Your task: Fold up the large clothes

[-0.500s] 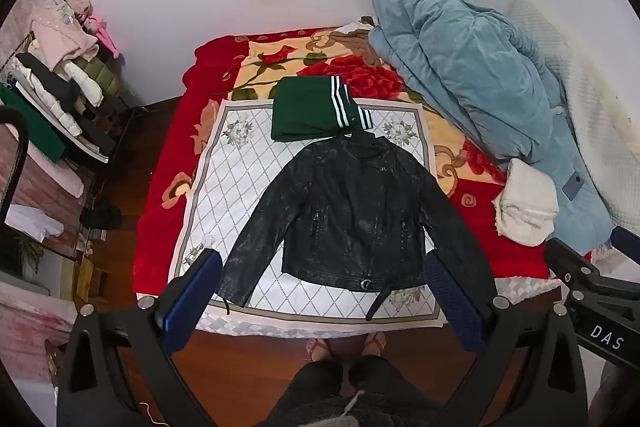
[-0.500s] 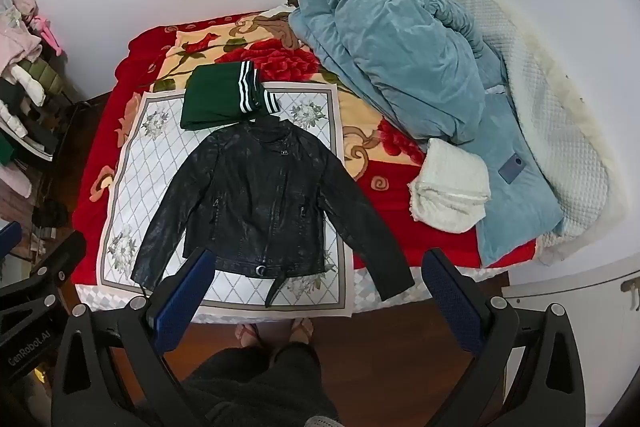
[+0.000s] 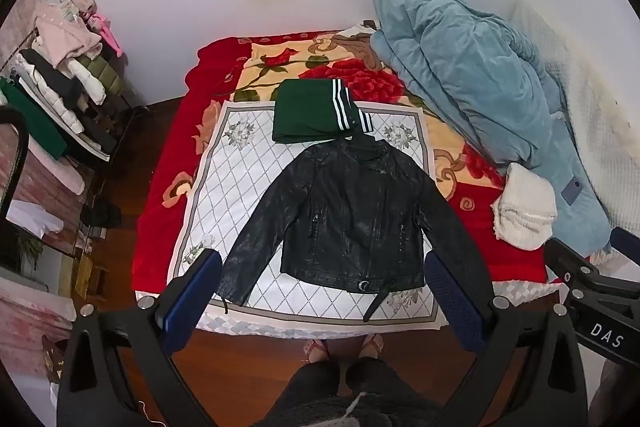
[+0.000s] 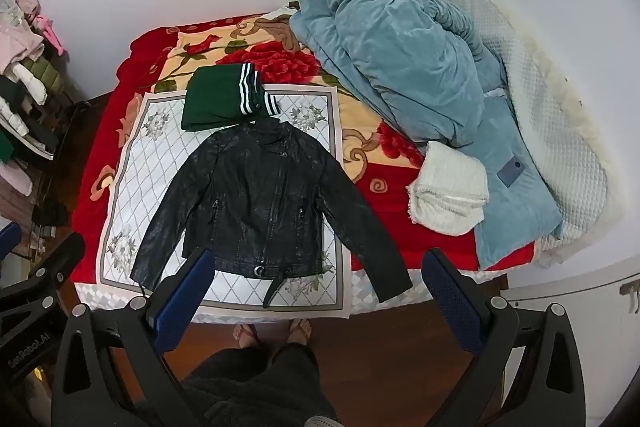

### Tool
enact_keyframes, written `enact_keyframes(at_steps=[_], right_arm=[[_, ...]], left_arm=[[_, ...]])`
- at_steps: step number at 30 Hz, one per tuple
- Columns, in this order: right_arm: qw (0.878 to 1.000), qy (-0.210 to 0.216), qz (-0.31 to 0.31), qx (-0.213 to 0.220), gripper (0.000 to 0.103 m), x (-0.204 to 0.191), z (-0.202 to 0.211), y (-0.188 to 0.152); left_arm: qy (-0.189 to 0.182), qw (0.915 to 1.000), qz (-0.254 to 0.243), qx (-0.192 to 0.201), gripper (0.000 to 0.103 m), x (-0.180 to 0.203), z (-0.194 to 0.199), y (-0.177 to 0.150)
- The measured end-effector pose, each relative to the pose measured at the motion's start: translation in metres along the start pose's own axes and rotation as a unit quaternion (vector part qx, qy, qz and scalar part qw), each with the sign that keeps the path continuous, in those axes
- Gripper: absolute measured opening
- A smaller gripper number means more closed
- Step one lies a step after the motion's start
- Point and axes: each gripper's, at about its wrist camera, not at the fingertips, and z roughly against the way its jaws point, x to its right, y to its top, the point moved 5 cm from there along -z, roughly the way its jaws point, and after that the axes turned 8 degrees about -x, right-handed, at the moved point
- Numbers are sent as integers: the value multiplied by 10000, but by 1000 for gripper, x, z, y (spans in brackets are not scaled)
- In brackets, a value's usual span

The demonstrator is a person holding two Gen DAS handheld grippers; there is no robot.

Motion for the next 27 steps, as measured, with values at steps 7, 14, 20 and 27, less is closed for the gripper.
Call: enact_keyframes(at_steps=[7, 14, 20, 27], right_arm=[[10000, -10, 17, 27, 103, 1, 10, 1], [10000, -25, 26, 41, 103, -2, 11, 3], [10000, -20, 31, 45, 103, -2, 13, 4], [10000, -27, 37, 58, 103, -2, 13, 3]], left_arm=[[-11, 10000, 41, 5, 103, -3, 10, 9], [-32, 9999, 81, 66, 103, -9, 9, 2], [-34, 9999, 95, 76, 102, -9, 9, 1], [-46, 9999, 96, 87, 103, -9, 9, 1]])
